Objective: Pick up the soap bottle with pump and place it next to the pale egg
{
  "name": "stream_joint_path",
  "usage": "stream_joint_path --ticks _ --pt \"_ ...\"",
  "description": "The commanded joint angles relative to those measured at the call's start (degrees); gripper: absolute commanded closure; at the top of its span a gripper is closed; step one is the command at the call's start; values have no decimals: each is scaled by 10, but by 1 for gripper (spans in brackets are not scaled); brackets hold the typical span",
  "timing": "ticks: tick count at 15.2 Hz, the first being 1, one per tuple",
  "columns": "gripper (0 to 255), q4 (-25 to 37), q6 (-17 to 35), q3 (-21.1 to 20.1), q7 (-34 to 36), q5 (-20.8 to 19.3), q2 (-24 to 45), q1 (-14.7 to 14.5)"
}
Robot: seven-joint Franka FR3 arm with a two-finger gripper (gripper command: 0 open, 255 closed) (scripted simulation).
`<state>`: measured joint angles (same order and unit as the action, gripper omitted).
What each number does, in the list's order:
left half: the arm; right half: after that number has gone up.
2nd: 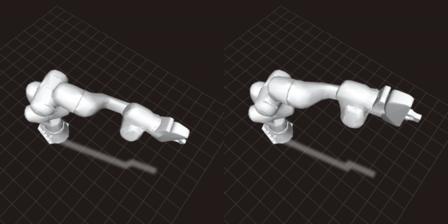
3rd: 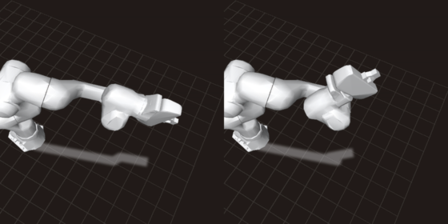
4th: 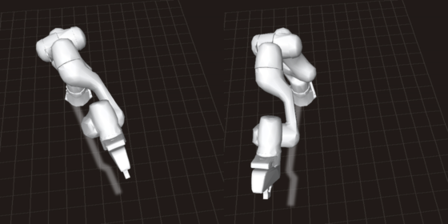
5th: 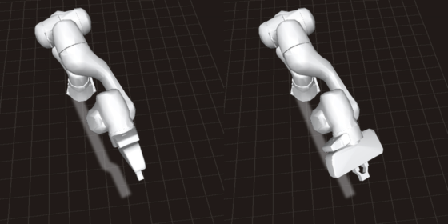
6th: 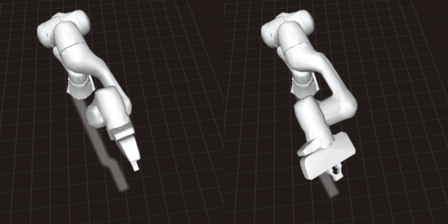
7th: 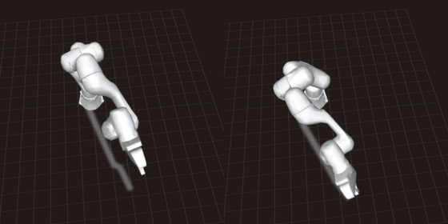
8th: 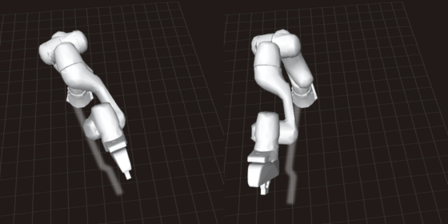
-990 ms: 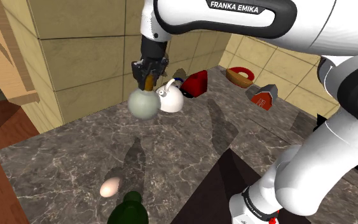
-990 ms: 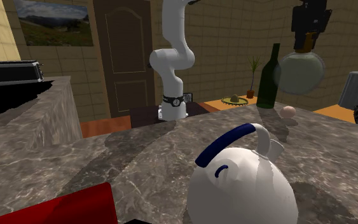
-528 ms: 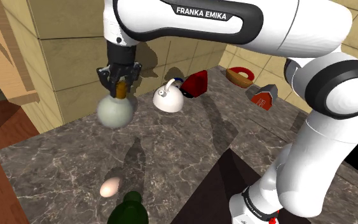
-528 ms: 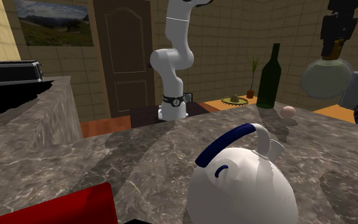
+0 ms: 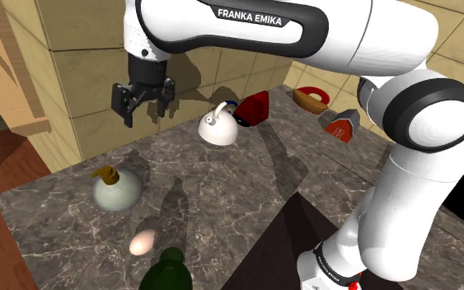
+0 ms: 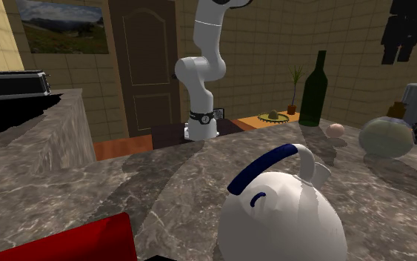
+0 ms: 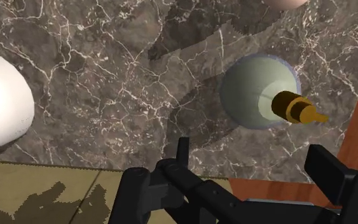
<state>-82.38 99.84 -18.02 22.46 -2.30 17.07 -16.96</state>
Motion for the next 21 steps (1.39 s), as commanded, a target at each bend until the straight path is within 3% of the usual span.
stream_joint_path --ticks 1,9,16,21 --pt "0 -42 40 -1 -19 23 -7 13" --pt "0 -173 200 -21 -155 136 17 58" --pt "0 -194 246 -22 -153 132 40 49" --pt "0 -196 250 -24 -152 131 43 49"
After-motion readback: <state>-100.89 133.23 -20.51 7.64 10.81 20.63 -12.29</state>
